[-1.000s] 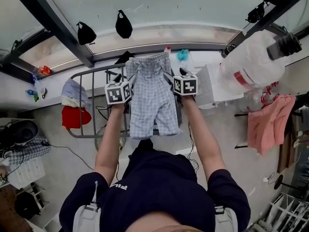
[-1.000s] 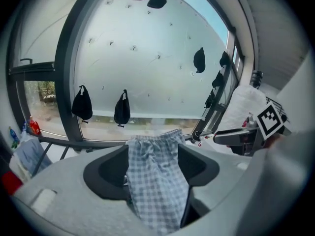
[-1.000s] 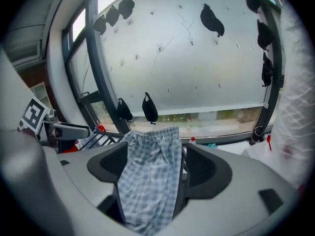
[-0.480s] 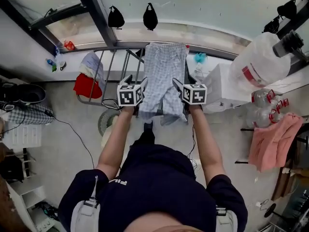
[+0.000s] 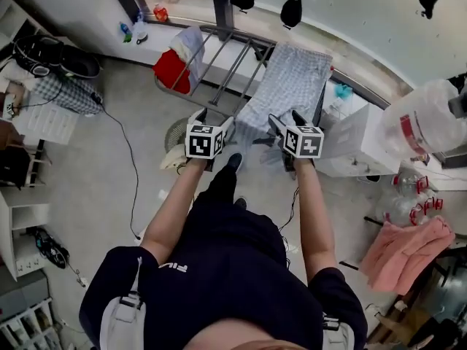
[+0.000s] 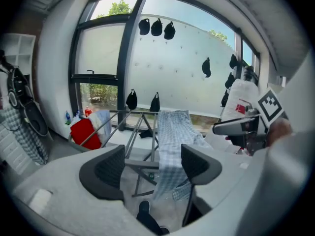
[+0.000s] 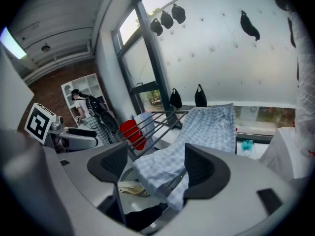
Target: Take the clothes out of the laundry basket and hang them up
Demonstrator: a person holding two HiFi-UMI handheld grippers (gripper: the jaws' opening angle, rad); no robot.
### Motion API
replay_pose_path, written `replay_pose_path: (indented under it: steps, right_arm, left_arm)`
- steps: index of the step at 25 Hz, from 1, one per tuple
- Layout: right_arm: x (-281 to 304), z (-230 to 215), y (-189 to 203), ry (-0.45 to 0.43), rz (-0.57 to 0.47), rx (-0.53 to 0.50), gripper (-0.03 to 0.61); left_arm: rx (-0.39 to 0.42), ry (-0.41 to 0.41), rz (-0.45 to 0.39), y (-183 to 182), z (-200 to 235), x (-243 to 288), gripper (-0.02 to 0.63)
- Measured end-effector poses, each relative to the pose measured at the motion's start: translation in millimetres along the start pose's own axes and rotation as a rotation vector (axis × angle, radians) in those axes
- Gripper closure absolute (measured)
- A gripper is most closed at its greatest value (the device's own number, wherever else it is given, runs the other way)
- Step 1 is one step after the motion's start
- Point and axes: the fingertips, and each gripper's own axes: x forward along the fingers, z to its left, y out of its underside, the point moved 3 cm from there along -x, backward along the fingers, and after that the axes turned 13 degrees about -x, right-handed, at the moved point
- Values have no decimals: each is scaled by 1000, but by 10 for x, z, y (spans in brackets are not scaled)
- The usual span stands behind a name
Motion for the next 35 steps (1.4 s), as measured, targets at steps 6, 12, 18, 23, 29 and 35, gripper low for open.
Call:
replay_pose_path:
  steps: [6,12,18,23,29,35]
  right_arm:
    - [307,883,-45,-162,6,-57,219]
    - [652,1754,-77,-305,45,-141,219]
    - [1113,2619,23,-407,110,-188,219]
    - [1512,3417,129,-471,158,-236,219]
    - [2085,4138,449,-534,217,-303,222]
    - [2640,4468,954,-576,268,-276,272]
  left_arm:
    - [-79,-126,-44,243,727,-599,274]
    - [-186,-222,-55,526,1436,-1075,275]
    - [-281,-310,-47,870,2355,-1508,275]
    - [-300,-378,-19,1206,3197,-1863,275]
    - [-345,-339,28,1596,4005,-2045,275]
    - [-286,-273,117,1979,4347,-1865,275]
